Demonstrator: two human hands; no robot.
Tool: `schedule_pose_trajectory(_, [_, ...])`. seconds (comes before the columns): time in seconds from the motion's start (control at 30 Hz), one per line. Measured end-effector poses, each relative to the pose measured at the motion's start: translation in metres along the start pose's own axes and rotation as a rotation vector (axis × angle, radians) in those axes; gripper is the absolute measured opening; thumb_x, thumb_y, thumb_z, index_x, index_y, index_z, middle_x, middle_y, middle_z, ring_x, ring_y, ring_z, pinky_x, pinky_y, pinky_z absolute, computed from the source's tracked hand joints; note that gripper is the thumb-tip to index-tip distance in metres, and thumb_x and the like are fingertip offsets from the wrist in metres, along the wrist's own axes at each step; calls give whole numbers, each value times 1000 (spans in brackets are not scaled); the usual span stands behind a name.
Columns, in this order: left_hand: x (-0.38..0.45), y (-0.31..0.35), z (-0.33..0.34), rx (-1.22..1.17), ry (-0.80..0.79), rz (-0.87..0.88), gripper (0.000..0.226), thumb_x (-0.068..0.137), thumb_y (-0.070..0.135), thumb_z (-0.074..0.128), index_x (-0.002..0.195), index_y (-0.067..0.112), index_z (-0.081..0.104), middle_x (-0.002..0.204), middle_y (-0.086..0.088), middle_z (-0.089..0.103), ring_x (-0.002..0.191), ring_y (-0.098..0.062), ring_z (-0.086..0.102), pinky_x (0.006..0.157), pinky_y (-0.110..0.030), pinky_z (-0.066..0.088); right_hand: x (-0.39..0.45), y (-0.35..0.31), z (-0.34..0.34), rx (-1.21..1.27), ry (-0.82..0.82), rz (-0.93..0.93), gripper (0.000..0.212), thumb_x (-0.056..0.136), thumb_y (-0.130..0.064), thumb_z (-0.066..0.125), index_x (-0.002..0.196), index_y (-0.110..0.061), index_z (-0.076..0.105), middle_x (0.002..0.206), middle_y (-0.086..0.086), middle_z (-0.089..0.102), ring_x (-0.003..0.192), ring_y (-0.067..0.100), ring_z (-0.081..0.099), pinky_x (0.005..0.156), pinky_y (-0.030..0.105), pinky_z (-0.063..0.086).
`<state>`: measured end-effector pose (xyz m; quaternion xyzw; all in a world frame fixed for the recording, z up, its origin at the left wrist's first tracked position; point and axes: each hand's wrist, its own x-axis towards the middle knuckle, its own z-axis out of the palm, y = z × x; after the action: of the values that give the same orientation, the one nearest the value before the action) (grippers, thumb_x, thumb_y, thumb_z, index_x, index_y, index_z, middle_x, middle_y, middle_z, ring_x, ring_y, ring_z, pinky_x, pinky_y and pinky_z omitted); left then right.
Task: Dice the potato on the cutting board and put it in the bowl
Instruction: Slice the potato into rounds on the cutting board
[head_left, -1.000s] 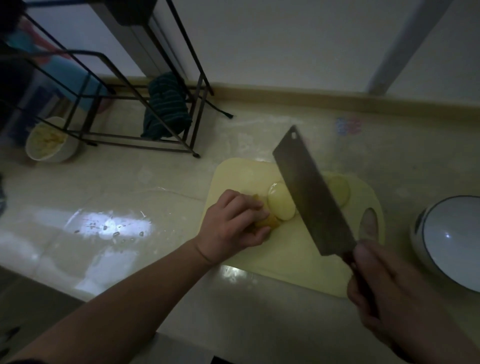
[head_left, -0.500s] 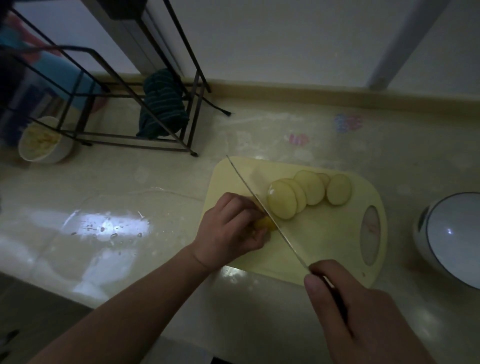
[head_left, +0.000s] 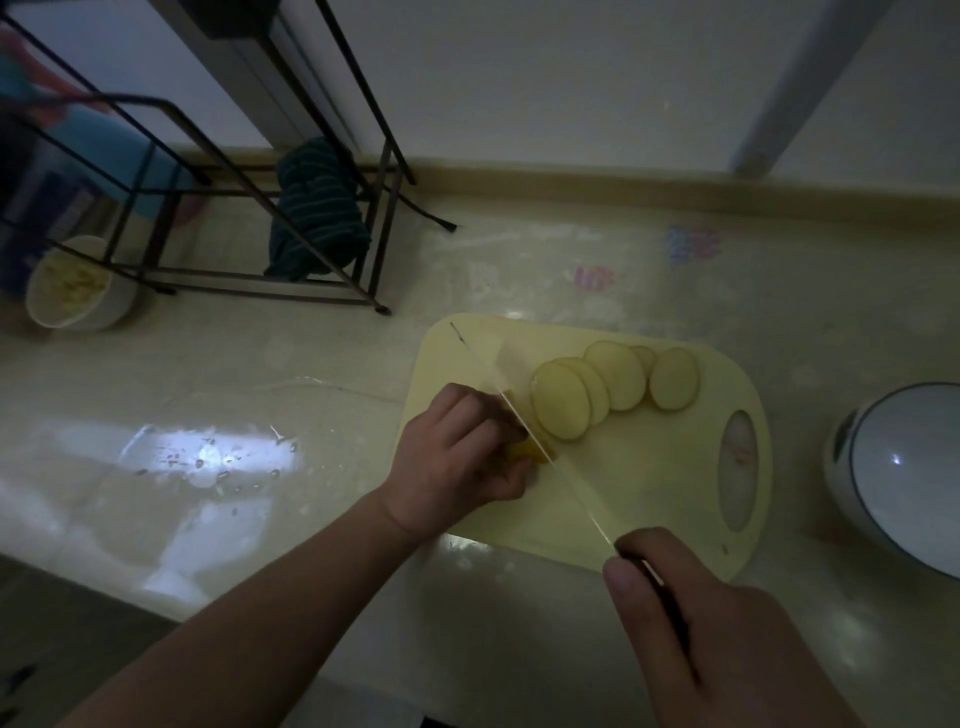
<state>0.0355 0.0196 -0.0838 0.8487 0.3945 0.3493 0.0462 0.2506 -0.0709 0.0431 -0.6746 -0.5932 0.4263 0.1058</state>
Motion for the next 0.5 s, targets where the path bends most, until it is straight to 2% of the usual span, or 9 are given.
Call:
schedule_pose_trajectory(0.07, [0,-1,0,5,-3,3,23,80,20,74,91,16,54,92,2,46,79,-23,49,71,-25,41,0,0,-1,-22,-13,1,85,47,-94,-19,100,-52,34,74,-24,62,64,2,60,59,17,44])
schedule_pose_trajectory(0.13, [0,-1,0,10,-5,4,22,80,20,74,93,14,56,93,1,47,79,-23,48,71,-25,41,-2,0,-2,-61,-26,0,87,46,-93,-22,100,-52,33,65,-9,62,60,5,59,55,17,43])
schedule_pose_trajectory(0.23, [0,-2,2,9,3,22,22,79,18,75,91,12,57,93,0,50,79,-23,48,71,-25,40,-1,-1,-4,-127,-65,4,91,44,-90,-28,101,-50,30,60,-6,57,56,7,54,54,17,43])
schedule_pose_trajectory(0.33, [0,-4,3,0,11,31,22,78,16,77,86,12,57,88,-1,50,77,-24,47,72,-24,38,2,-3,-5,-212,-131,13,96,39,-85,-37,102,-47,24,65,-3,56,56,11,49,56,19,42])
schedule_pose_trajectory(0.5, [1,-7,6,11,-11,10,15,75,12,76,69,0,70,73,-11,60,73,-25,47,67,-30,43,6,-9,-6,-311,-238,50,105,29,-77,-47,103,-39,18,77,1,57,67,14,49,66,23,45])
